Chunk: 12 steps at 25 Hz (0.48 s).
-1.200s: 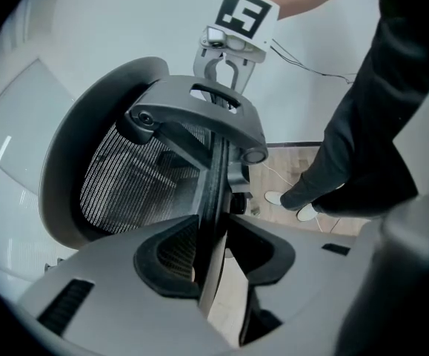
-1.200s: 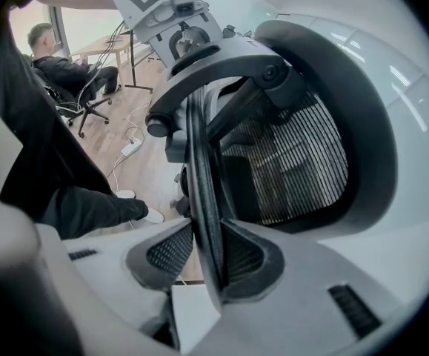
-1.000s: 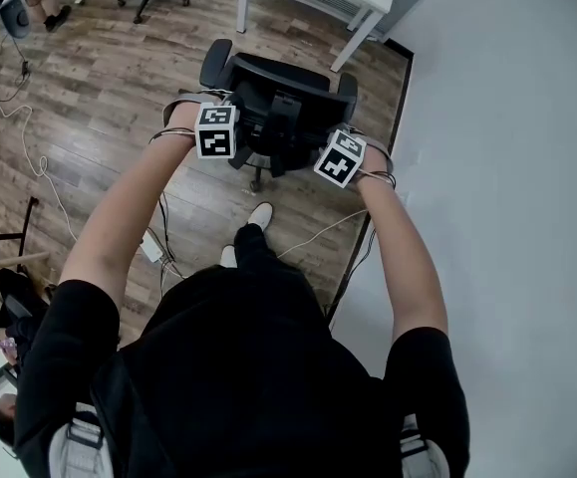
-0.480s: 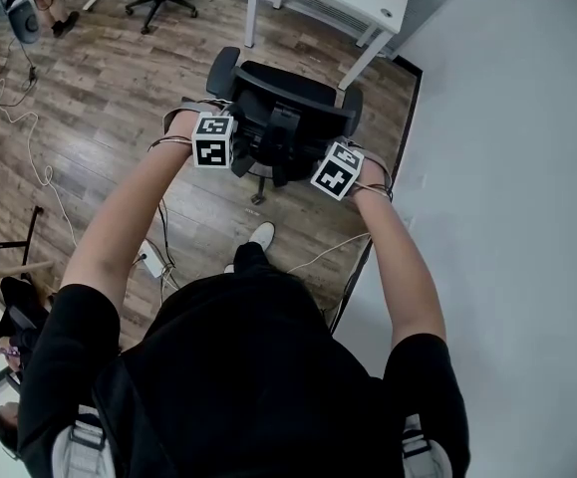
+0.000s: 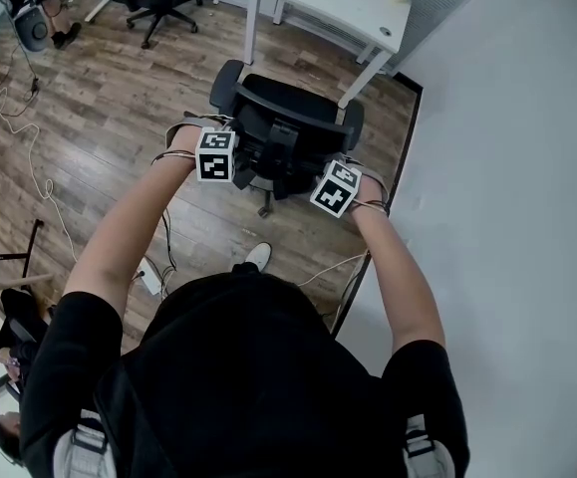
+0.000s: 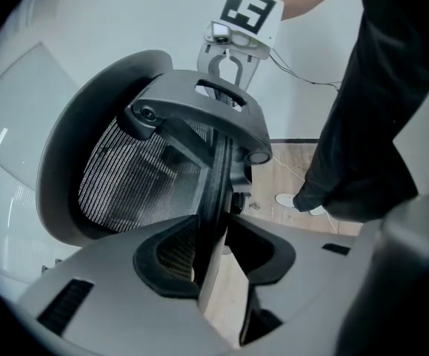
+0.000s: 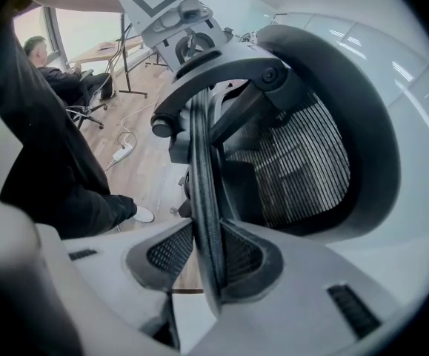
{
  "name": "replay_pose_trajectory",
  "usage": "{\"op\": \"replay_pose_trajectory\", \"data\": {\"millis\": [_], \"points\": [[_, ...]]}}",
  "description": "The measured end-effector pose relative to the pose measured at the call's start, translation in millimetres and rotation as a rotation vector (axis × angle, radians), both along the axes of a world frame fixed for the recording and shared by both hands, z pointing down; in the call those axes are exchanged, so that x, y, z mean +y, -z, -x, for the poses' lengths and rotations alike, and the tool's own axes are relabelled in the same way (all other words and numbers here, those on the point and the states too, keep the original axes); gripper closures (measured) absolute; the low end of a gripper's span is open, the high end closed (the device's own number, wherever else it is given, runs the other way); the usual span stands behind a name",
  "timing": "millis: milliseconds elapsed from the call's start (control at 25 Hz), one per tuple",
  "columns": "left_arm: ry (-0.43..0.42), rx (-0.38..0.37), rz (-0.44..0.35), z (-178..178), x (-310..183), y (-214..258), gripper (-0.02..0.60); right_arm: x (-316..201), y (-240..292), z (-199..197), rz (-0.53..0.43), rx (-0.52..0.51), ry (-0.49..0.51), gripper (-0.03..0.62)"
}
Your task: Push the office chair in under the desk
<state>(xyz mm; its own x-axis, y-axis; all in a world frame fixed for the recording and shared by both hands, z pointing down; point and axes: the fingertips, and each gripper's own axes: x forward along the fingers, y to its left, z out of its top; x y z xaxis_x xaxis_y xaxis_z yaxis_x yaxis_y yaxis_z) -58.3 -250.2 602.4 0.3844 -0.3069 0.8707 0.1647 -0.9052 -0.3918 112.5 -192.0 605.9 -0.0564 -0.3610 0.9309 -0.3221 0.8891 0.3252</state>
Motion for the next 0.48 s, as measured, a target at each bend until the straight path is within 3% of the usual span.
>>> {"op": "replay_pose_trajectory", "data": {"millis": [200, 480], "points": [[0.013, -0.029, 0.029, -6, -29, 2, 0.462, -27, 4, -6, -0.029, -0.007, 0.017, 0.479], [0.015, -0.029, 0.010, -14, -68, 2, 0.460, -63, 4, -14, -0.047, -0.009, 0.012, 0.479]]}}
